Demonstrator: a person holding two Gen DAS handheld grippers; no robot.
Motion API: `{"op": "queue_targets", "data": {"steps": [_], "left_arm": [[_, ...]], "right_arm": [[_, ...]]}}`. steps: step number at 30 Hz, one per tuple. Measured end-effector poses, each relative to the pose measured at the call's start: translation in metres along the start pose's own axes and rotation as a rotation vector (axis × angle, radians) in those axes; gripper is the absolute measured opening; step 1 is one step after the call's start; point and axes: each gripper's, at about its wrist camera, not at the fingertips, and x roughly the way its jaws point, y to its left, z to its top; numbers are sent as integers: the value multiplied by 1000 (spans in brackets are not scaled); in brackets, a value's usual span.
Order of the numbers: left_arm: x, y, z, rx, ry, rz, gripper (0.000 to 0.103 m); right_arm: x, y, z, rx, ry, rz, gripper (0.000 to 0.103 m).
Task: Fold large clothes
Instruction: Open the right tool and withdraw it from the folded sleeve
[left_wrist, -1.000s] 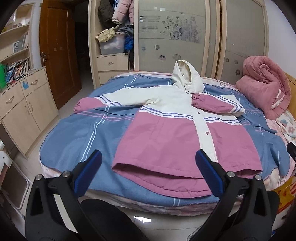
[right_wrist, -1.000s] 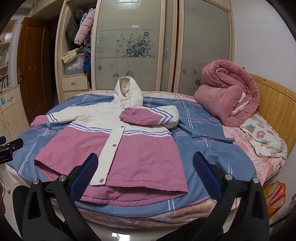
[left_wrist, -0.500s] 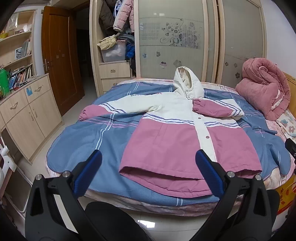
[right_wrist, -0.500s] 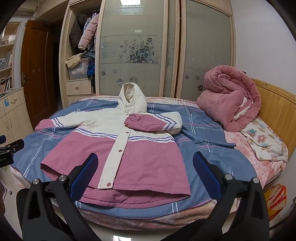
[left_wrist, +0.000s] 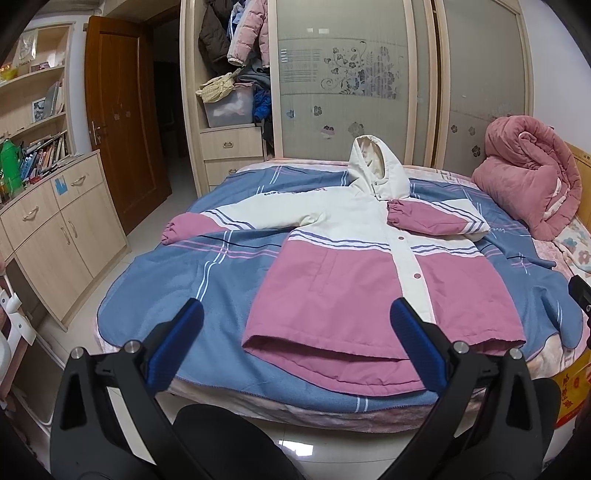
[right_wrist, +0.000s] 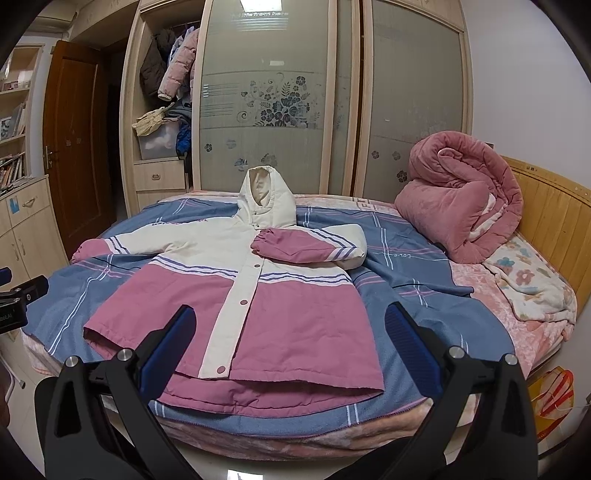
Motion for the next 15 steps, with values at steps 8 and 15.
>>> {"op": "queue_targets", "data": {"steps": [8,15], "left_arm": [[5,-4,2,11,7,8,101],[14,-11,2,20,29,9,101]], "right_arm": [[6,0,2,6,4,13,102],[19,-5,-1,17,12,23,102]]}}
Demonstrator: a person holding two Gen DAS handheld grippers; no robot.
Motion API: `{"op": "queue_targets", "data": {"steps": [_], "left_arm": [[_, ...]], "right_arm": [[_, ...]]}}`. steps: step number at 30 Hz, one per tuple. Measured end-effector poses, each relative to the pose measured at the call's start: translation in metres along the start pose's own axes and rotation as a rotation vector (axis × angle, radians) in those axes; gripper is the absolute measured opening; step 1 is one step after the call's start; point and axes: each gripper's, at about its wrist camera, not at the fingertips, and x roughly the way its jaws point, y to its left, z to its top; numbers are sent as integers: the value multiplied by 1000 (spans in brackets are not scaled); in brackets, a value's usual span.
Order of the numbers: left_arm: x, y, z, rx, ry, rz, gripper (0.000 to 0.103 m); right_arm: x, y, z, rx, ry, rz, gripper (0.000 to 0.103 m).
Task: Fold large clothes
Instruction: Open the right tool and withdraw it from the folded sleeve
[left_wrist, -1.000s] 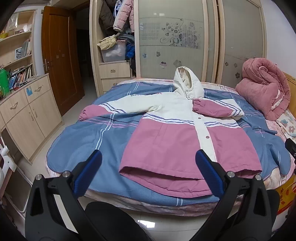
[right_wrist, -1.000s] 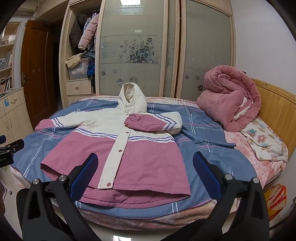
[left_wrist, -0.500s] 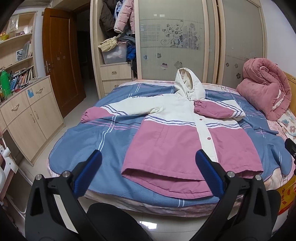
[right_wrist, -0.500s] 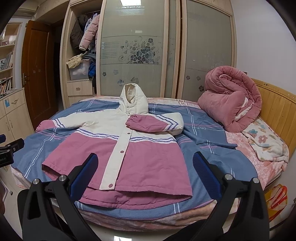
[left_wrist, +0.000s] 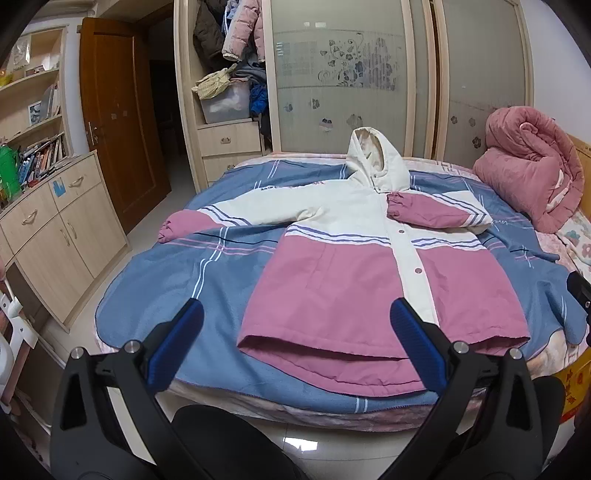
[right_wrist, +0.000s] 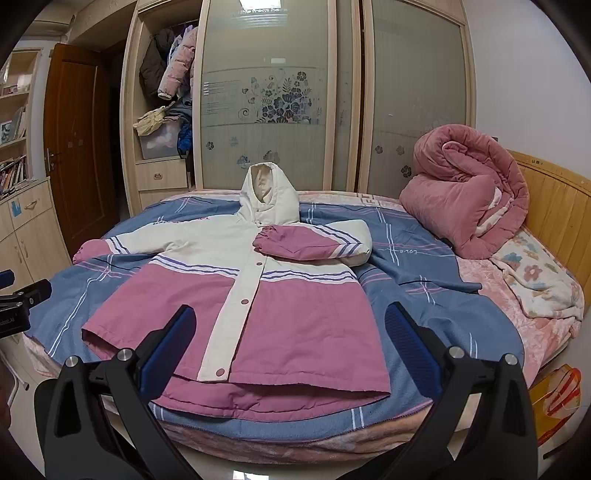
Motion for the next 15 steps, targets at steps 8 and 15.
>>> {"op": "queue_targets", "data": {"steps": [8,15], "left_arm": [[18,-14,0,28,40,-17,101],[42,-26,5,40,93,-52,101]], "right_arm": [[16,-7,-8,28,-1,61,102],[47,-22,-19,73,18,82,102]]}}
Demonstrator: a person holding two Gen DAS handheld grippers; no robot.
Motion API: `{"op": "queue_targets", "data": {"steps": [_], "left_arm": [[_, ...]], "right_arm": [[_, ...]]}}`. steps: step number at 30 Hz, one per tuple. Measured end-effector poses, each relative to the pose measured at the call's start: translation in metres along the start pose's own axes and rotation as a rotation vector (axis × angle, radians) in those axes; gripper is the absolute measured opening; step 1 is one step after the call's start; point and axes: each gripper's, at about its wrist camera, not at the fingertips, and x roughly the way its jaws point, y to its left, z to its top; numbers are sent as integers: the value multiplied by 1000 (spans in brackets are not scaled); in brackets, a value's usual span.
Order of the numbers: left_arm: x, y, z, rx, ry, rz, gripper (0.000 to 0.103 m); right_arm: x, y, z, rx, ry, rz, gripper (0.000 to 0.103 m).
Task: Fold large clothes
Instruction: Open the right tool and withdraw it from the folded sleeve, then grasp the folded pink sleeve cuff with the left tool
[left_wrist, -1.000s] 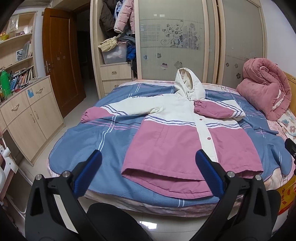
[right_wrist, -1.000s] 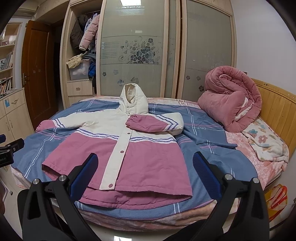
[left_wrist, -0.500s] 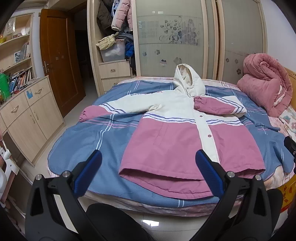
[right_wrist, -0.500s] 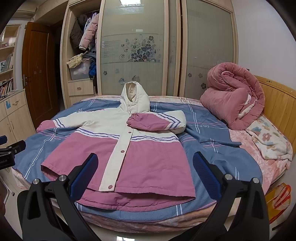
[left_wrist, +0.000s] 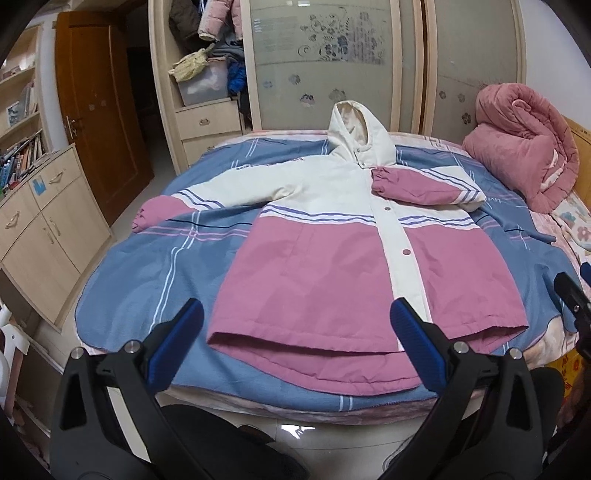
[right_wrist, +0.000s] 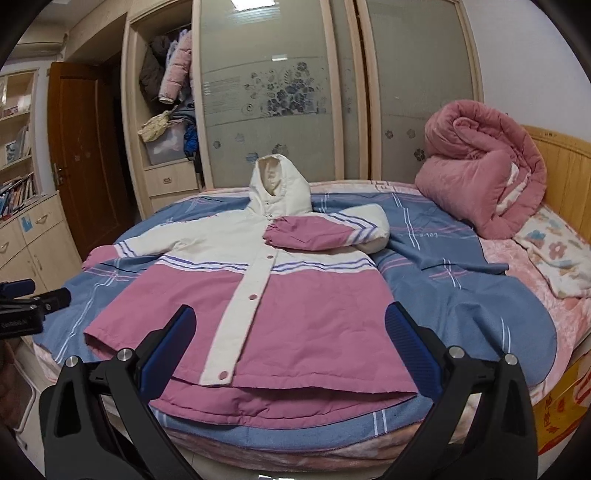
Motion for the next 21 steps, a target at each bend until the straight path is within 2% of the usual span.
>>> {"op": "queue_targets", "data": {"steps": [4,8,11,13,16,21], "left_arm": [[20,-11,17,40,18,-39,101],[45,-24,55,76,19,-91,101],[71,-41,89,137,-4,-111,101],[102,-59,114,190,26,-124,101],[146,-84,137,244,107,-161,101],[231,-130,171,311,183,-207,101]], "right_arm": [[17,-6,7,0,-13,14,102],[33,-5,19,-5,-70,48,102],[50,-3,19,15,-92,126,102],[63,-2,10,36,-96,186,102],[74,-7,-4,69,-98,223,102],[89,-24,-9,101,-58,192,102]]}}
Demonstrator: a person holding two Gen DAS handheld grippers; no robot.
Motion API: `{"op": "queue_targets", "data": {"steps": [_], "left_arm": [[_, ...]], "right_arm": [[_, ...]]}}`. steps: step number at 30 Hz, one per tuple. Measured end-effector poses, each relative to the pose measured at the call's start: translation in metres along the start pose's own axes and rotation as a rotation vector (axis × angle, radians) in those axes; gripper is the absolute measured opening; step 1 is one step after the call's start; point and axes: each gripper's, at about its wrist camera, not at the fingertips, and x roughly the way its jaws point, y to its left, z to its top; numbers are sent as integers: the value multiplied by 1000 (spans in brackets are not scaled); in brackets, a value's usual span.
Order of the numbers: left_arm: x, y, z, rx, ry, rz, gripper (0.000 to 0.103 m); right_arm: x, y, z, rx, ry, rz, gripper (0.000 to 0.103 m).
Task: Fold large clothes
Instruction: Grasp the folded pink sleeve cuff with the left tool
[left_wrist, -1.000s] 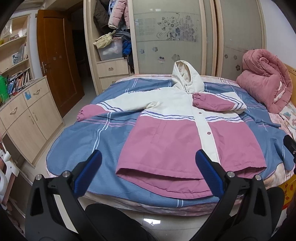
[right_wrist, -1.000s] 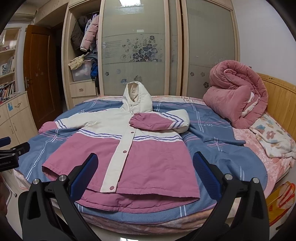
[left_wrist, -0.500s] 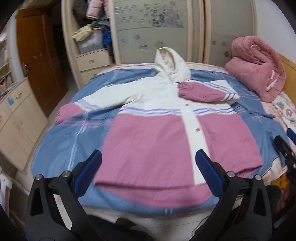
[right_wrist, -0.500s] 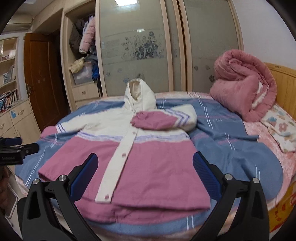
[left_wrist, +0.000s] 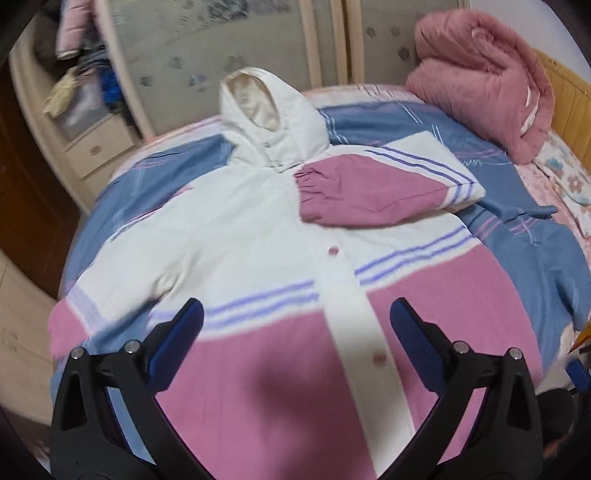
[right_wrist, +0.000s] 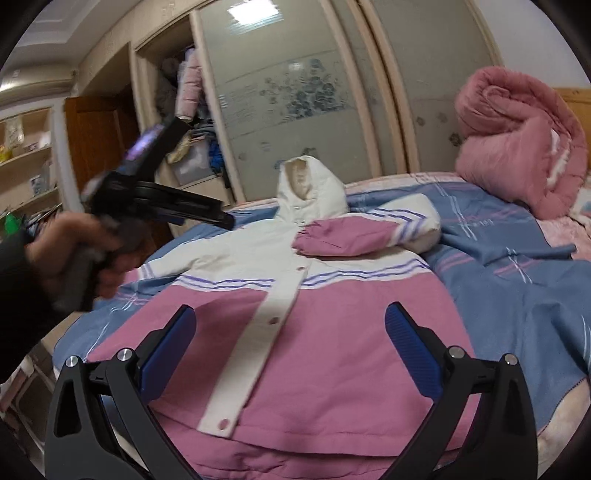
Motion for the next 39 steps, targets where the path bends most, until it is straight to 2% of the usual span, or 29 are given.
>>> {"op": "queue_targets", "data": {"steps": [2,4,9,11,15,16,18,19,20,22,26,31,34,36,38,39], "left_arm": [[39,-5,23,9,31,-26,101],[71,-7,38,12,45,-16,101],[146,-12,76,-29,140,-53,97],[169,-17,91,-12,152,-30,95],[204,-18,110,-49,189,-8,93],[211,-19,114,-51,200,0,88],[224,-21,117,-56,225,13,66],[228,-23,117,-61,236,20,45],[232,-23,118,-70,249,38,35],[229,-24,119,-75,222,63,26],[199,-18,127,-47,111,134,10],[145,7,136,41,-40,268,5],[125,40,134,41,-64,342,5],[122,59,123,62,-69,420,5],[128,78,109,55,-37,448,7],[136,89,96,37,3,444,8]], "right_arm": [[3,-11,2,18,9,-33,102],[6,-19,1,9,14,-94,102],[12,-31,-3,9,55,-102,102],[13,-36,-5,7,70,-106,102],[16,-44,-6,21,80,-105,102],[16,-45,-6,23,79,-106,102],[18,-47,-6,25,84,-109,102],[19,-48,-6,27,87,-108,102],[21,-49,-6,31,89,-105,102],[23,-50,-6,40,94,-99,102],[28,-46,-7,35,108,-89,102],[35,-41,-11,21,128,-74,102],[40,-36,-13,14,142,-67,102],[42,-35,-14,14,151,-60,102],[44,-33,-15,13,156,-57,102],[45,-33,-15,11,158,-56,102]]}}
